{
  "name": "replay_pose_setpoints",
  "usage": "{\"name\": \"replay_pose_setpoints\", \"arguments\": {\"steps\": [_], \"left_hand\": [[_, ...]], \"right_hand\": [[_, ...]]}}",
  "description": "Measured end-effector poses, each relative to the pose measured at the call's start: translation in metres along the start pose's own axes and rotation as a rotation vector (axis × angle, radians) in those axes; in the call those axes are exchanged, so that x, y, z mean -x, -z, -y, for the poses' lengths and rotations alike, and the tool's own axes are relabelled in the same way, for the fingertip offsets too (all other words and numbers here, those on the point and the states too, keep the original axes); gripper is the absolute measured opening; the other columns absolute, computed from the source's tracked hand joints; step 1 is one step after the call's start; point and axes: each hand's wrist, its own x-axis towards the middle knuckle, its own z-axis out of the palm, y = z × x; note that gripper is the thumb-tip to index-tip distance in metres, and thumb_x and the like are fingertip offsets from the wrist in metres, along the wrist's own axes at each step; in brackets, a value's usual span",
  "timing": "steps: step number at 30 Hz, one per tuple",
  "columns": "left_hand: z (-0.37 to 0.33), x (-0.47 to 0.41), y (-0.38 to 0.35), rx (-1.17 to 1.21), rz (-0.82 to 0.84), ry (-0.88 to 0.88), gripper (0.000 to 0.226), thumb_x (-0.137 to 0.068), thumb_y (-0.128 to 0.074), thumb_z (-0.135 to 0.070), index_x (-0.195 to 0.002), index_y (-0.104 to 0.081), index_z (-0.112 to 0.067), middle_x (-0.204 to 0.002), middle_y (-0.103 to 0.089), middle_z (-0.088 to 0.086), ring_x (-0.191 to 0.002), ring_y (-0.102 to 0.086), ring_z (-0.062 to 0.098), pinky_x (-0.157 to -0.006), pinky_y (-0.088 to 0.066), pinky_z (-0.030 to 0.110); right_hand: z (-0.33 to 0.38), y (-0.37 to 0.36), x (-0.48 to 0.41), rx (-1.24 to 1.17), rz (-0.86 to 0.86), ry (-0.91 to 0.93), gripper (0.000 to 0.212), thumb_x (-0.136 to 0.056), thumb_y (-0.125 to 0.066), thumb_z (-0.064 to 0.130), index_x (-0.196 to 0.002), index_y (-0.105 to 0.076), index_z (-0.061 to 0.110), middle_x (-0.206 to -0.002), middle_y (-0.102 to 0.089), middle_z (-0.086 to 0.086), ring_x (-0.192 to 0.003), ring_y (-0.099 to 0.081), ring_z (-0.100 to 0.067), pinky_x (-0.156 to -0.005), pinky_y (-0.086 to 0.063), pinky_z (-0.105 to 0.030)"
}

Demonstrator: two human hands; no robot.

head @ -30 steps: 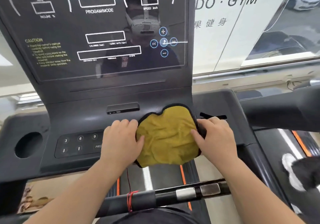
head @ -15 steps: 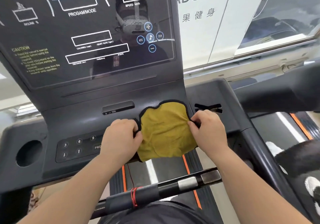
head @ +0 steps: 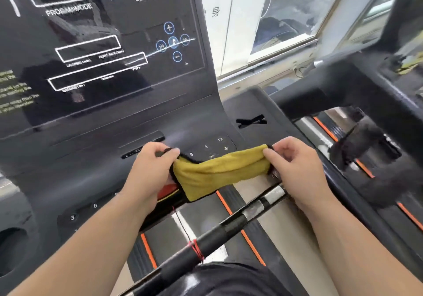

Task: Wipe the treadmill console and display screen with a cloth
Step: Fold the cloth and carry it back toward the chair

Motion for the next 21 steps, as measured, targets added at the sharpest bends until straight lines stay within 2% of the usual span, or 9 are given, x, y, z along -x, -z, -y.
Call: {"name": "replay_pose_setpoints", "arguments": {"steps": [2, 5, 7, 9, 11, 14, 15, 18, 21], "left_hand": [[0.0, 0.004, 0.002, -0.024, 0.123, 0.002, 0.032, -0.084, -0.075, -0.009, -0.107, -0.059, -0.024, -0.104, -0.071, 0.017, -0.091, -0.072, 0.033, -0.081, -0.059, 0.049], [0.006, 0.008, -0.007, -0.123, 0.325, -0.054, 0.051, -0.077, -0.073, 0.007, -0.109, -0.058, -0.03, -0.096, -0.076, 0.014, -0.085, -0.072, 0.027, -0.082, -0.057, 0.046], [0.012, 0.01, -0.02, -0.221, 0.396, -0.091, 0.046, -0.066, -0.075, -0.002, -0.097, -0.06, -0.033, -0.081, -0.076, 0.003, -0.076, -0.069, 0.028, -0.075, -0.056, 0.046], [0.014, 0.016, -0.037, -0.365, 0.437, -0.176, 0.03, -0.059, -0.073, -0.014, -0.082, -0.061, -0.03, -0.069, -0.068, 0.003, -0.068, -0.061, 0.025, -0.067, -0.054, 0.046], [0.015, 0.025, -0.058, -0.474, 0.512, -0.244, 0.022, -0.06, -0.075, -0.018, -0.073, -0.059, -0.026, -0.068, -0.062, 0.005, -0.066, -0.056, 0.023, -0.065, -0.055, 0.048], [0.012, 0.051, -0.088, -0.464, 0.686, -0.235, 0.024, -0.057, -0.076, -0.021, -0.076, -0.062, -0.022, -0.071, -0.063, 0.008, -0.067, -0.058, 0.023, -0.064, -0.055, 0.057], [0.011, 0.062, -0.099, -0.462, 0.794, -0.233, 0.024, -0.058, -0.075, -0.018, -0.079, -0.064, -0.02, -0.074, -0.064, 0.007, -0.07, -0.059, 0.023, -0.066, -0.054, 0.053], [0.017, 0.1, -0.136, -0.501, 1.108, -0.216, 0.026, -0.069, -0.079, -0.001, -0.088, -0.067, -0.015, -0.075, -0.069, -0.006, -0.071, -0.062, 0.01, -0.072, -0.051, 0.028], [0.034, 0.145, -0.181, -0.628, 1.207, -0.271, 0.026, -0.076, -0.08, 0.004, -0.092, -0.072, -0.016, -0.07, -0.065, -0.007, -0.066, -0.059, 0.008, -0.069, -0.045, 0.023]], "right_hand": [[-0.005, 0.005, 0.019, 0.024, -0.051, -0.042, 0.017, -0.095, -0.072, 0.018, -0.08, -0.065, 0.014, -0.069, -0.066, -0.004, -0.057, -0.056, -0.007, -0.054, -0.045, -0.015], [-0.02, 0.018, 0.047, 0.145, -0.158, -0.095, 0.019, -0.097, -0.068, 0.026, -0.081, -0.062, 0.018, -0.073, -0.064, -0.004, -0.061, -0.052, -0.005, -0.058, -0.043, -0.02], [-0.028, 0.03, 0.069, 0.158, -0.227, -0.139, 0.019, -0.098, -0.067, 0.028, -0.083, -0.06, 0.02, -0.073, -0.064, -0.002, -0.063, -0.054, -0.01, -0.065, -0.047, -0.032], [-0.033, 0.046, 0.094, 0.191, -0.276, -0.181, 0.017, -0.097, -0.068, 0.029, -0.084, -0.062, 0.021, -0.075, -0.068, -0.006, -0.067, -0.06, -0.02, -0.068, -0.05, -0.039], [-0.037, 0.065, 0.121, 0.199, -0.33, -0.222, 0.015, -0.095, -0.071, 0.027, -0.083, -0.065, 0.019, -0.076, -0.071, -0.009, -0.069, -0.063, -0.022, -0.066, -0.048, -0.034], [-0.048, 0.093, 0.163, 0.145, -0.441, -0.311, 0.008, -0.091, -0.075, 0.024, -0.087, -0.069, 0.021, -0.075, -0.073, -0.011, -0.063, -0.059, -0.016, -0.061, -0.045, -0.028], [-0.054, 0.103, 0.179, 0.107, -0.482, -0.35, 0.005, -0.092, -0.075, 0.024, -0.092, -0.07, 0.024, -0.074, -0.073, -0.011, -0.064, -0.059, -0.015, -0.063, -0.046, -0.03], [-0.078, 0.133, 0.231, -0.011, -0.599, -0.447, 0.016, -0.096, -0.071, 0.019, -0.105, -0.072, 0.032, -0.078, -0.075, -0.006, -0.073, -0.066, -0.024, -0.072, -0.053, -0.044], [-0.102, 0.165, 0.286, -0.119, -0.731, -0.501, 0.022, -0.096, -0.067, 0.005, -0.098, -0.077, 0.025, -0.086, -0.079, 0.001, -0.088, -0.074, -0.023, -0.084, -0.06, -0.043]]}}
